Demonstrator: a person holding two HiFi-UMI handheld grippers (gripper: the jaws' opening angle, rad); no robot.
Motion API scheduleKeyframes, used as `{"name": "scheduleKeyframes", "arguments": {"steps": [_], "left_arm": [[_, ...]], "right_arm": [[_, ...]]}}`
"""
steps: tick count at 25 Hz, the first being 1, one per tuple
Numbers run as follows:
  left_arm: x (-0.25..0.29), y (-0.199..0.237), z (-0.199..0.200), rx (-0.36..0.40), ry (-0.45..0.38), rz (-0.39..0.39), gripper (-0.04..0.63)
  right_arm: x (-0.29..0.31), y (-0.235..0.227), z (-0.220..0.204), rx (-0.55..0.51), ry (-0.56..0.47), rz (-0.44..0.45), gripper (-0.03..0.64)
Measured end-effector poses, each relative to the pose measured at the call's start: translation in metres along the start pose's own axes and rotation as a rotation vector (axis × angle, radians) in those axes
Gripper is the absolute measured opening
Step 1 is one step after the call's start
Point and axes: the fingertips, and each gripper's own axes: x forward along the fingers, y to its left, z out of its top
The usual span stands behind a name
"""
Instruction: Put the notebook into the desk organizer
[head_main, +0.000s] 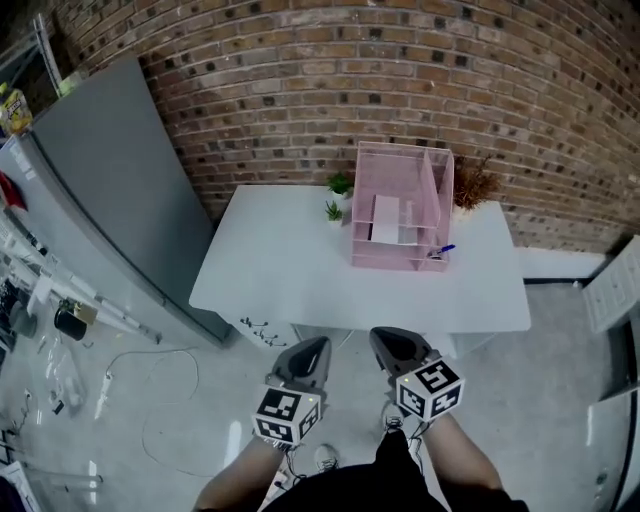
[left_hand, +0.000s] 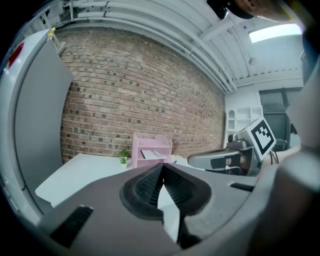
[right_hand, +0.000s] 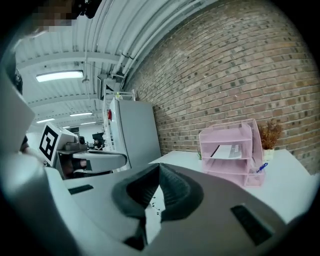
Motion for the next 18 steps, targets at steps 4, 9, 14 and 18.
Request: {"name": "scheduleKeyframes", "arguments": {"steps": [4, 9, 14, 18], "left_arm": [[-0.020, -0.012, -0.010, -0.003, 0.010, -0.077, 0.006], [-0.030, -0.036, -0.013, 0.007, 0.015, -0.160, 0.006], [-0.034, -0.053, -0.008, 0.006, 0.003, -0.188, 0.006], [-0.035, -0.067, -0.007, -0.013, -0.001, -0.191, 0.006]], "right_arm": [[-0.026, 0.021, -0.008, 0.005, -0.002, -0.086, 0.003], [-0.058, 0.028, -0.011, 0.004, -0.007, -0.174, 0.003], [-0.082, 0.029, -0.008, -0.006, -0.013, -0.214, 0.003], [-0.099, 0.027, -0.006, -0.008, -0.015, -0.225, 0.003]]}}
